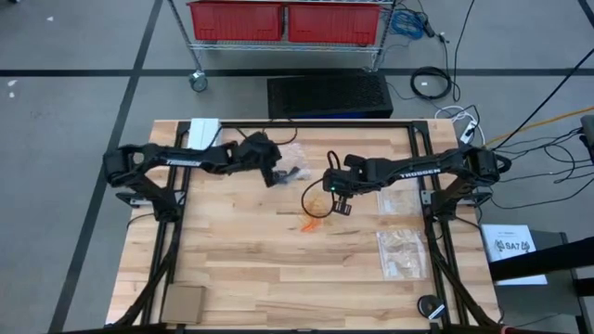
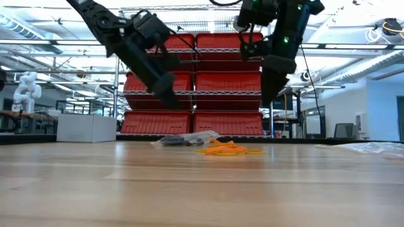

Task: Sort rubber bands
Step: Move the top left transparent zip bag to the top left of the table

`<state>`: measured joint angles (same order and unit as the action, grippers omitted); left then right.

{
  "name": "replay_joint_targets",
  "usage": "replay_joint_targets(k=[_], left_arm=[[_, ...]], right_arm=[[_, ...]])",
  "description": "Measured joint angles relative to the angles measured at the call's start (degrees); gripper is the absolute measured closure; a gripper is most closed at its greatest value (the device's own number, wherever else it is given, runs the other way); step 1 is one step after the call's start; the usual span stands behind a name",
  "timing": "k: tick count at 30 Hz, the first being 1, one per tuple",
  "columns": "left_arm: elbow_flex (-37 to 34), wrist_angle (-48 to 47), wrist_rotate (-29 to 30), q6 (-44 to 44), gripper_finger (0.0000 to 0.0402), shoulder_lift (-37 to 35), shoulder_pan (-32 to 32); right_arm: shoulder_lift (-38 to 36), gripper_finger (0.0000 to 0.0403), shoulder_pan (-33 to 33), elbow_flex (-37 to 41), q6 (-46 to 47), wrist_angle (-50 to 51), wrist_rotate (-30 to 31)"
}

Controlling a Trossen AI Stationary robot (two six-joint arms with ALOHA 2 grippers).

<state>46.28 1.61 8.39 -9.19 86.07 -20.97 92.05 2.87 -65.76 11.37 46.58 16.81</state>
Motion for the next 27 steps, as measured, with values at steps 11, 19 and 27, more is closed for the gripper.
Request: replay_joint_targets(k=[11,19,27], left_arm=[[0.0,10.4,-3.3,13.1,0.0401,11.9,-0.3],[0.8,10.3,-3.7,14.8,0.0401,16.1,0.0],[0.9,2.4,-5.0,4.8,0.0401,15.5,0.7]], right_arm=[[-1.5,0.0403,0.5,13.3,6.5,-13.8,-0.3],[-1.6,0.0403,-1.2,15.1,8.1,-19.3,-0.2],[-1.6,0.0403,-1.5,15.1,8.0,-19.1,0.0]])
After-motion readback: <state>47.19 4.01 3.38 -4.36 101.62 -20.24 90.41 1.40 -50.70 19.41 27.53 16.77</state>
